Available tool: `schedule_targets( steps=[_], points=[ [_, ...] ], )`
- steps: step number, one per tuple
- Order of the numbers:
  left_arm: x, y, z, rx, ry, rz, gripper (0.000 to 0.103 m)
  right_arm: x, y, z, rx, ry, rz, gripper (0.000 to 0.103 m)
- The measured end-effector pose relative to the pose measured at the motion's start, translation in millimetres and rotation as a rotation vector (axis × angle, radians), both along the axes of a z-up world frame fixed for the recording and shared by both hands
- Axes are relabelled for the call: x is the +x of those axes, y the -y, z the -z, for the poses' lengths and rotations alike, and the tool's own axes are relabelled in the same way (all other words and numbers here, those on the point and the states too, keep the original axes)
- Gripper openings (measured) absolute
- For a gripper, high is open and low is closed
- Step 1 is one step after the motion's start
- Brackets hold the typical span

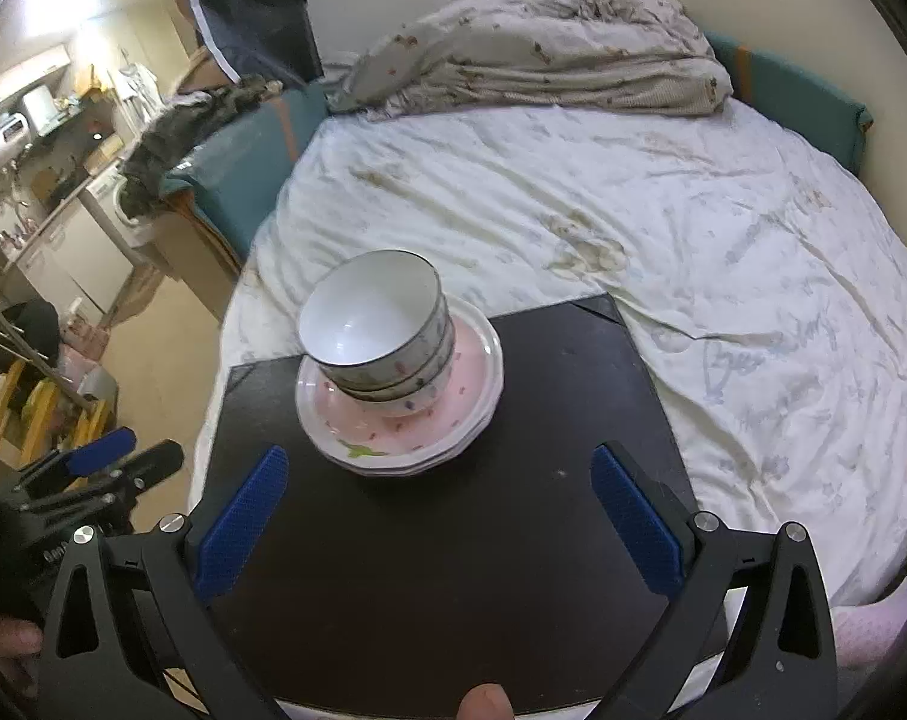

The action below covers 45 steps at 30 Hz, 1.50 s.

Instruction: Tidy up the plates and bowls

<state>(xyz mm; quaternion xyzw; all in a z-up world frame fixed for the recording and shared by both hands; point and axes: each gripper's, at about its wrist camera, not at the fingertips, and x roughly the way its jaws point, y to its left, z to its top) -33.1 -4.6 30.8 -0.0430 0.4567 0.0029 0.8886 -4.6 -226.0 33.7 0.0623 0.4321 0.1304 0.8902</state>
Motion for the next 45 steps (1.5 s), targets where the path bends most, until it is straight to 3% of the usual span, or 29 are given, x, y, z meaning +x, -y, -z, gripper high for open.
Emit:
schedule_targets(
  steps=[4,7,11,15,24,45],
  points=[
    [-13.9,3.3,-0.7,-0.008,0.051,0.005,0.085,-17.7,-2.9,-1.3,-0.017,0.095,0.002,0.103],
    [-19.6,0.0,4.3,-0.015,0.083,-0.014,0.088,-25.9,-6.1,7.3,-0.020,0.149,-0.016,0.103],
    [-15.8,-1.3,12.1,0.006,0.090,-0.036,0.103,-25.7,-7.5,37.9,-0.018,0.115,0.012,0.103],
    [-12.0,3.6,23.0,0.055,0.074,-0.036,0.103,-15.0,-8.9,41.4,-0.024,0.111,0.034,0.103],
    [-8.6,10.9,30.2,0.071,0.076,-0.041,0.103,-16.2,-16.8,42.3,-0.072,0.128,0.016,0.103],
    [-7.7,2.7,29.3,0.020,0.071,-0.055,0.103,-17.2,-16.1,44.6,-0.089,0.123,0.024,0.103]
  ],
)
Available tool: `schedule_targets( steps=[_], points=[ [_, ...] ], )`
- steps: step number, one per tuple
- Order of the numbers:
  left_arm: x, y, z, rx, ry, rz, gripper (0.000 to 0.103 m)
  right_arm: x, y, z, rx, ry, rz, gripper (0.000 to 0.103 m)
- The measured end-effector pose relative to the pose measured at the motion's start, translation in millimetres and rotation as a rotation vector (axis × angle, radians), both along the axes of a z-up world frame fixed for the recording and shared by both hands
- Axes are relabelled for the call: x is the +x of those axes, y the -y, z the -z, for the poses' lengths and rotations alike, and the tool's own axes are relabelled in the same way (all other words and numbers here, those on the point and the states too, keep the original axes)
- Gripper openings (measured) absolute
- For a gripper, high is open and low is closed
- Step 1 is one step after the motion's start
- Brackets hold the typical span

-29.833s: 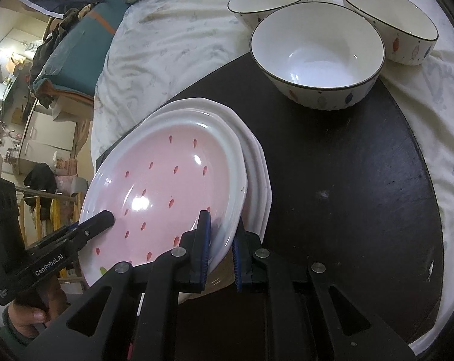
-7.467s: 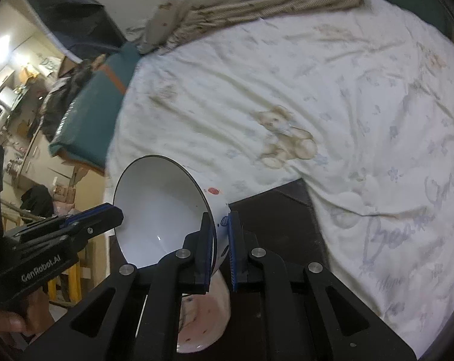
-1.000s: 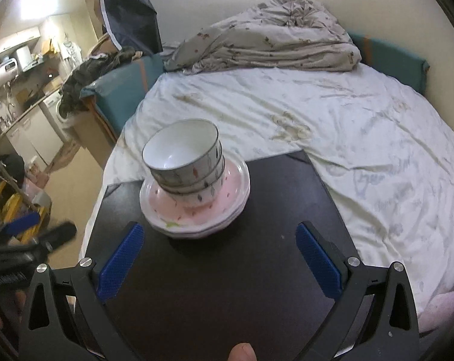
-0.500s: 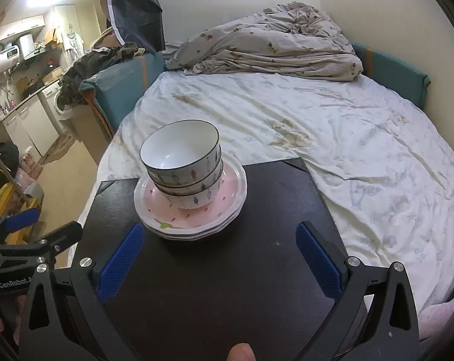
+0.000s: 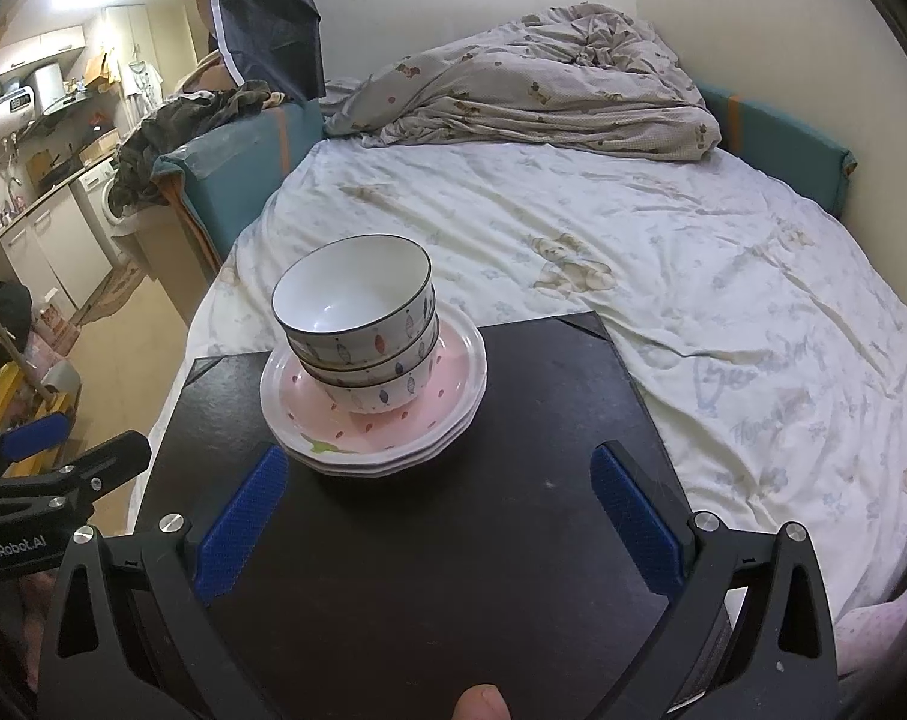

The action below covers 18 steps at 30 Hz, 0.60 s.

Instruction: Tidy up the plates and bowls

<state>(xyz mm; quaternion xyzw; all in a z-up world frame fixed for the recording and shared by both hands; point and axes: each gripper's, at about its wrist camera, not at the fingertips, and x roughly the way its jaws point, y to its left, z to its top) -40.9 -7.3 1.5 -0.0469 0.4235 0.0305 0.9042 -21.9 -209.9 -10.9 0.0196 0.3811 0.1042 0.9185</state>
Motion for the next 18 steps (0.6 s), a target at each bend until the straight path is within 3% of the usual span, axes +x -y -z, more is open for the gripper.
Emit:
schedule_targets(
  steps=[18],
  points=[
    [1.3,-0.8,1.3,0.007,-0.007,-0.009,0.103,0.3,2.7,-0.9,-0.002,0.002,0.000,0.103]
  ],
)
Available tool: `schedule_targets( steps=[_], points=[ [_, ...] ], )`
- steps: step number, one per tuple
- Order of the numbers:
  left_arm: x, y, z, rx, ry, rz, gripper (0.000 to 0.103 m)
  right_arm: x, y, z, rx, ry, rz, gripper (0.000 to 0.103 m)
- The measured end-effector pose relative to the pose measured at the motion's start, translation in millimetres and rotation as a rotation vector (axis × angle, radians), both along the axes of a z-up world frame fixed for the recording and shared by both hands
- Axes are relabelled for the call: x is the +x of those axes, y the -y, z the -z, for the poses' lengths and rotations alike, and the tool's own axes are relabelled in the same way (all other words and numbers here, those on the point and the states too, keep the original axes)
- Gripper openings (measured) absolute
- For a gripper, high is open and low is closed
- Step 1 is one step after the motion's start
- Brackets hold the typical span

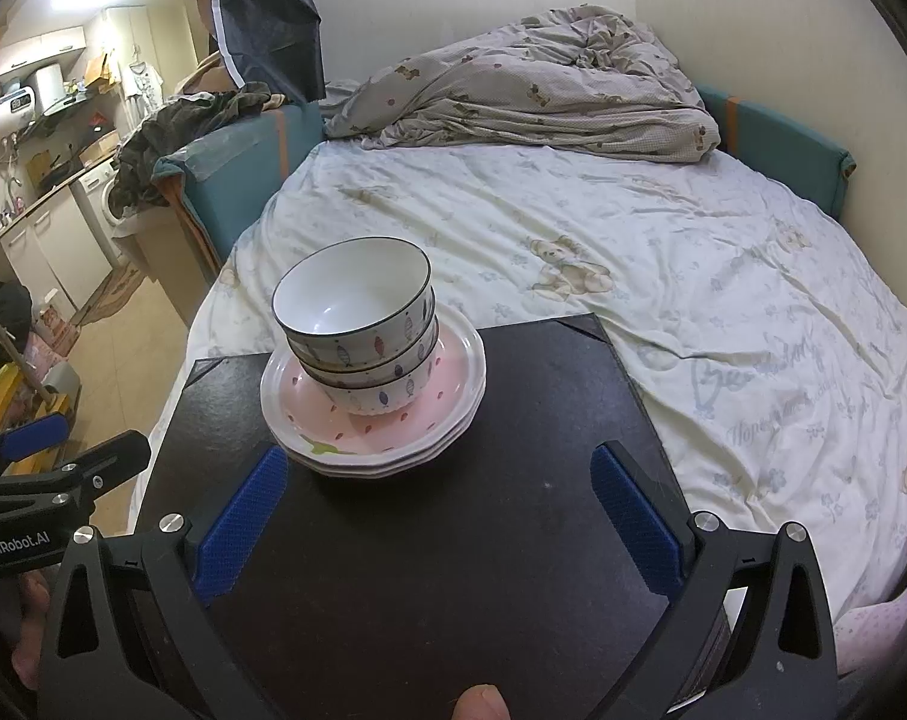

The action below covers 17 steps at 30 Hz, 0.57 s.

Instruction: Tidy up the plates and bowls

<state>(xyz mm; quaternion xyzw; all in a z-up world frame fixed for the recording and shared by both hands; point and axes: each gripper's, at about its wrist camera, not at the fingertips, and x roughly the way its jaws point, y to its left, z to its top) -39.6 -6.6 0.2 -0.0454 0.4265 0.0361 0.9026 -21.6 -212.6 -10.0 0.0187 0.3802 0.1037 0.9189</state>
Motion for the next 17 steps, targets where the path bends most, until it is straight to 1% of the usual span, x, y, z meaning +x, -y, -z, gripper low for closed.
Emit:
schedule_targets(
  steps=[9,17],
  points=[
    [-0.4,-0.2,1.0,0.006,0.001,0.003,0.103,-0.1,1.0,-0.5,0.000,-0.001,0.001,0.103],
    [-0.8,-1.5,1.8,-0.006,0.003,0.005,0.103,-0.3,0.8,-0.8,-0.004,0.001,-0.001,0.103]
  ],
)
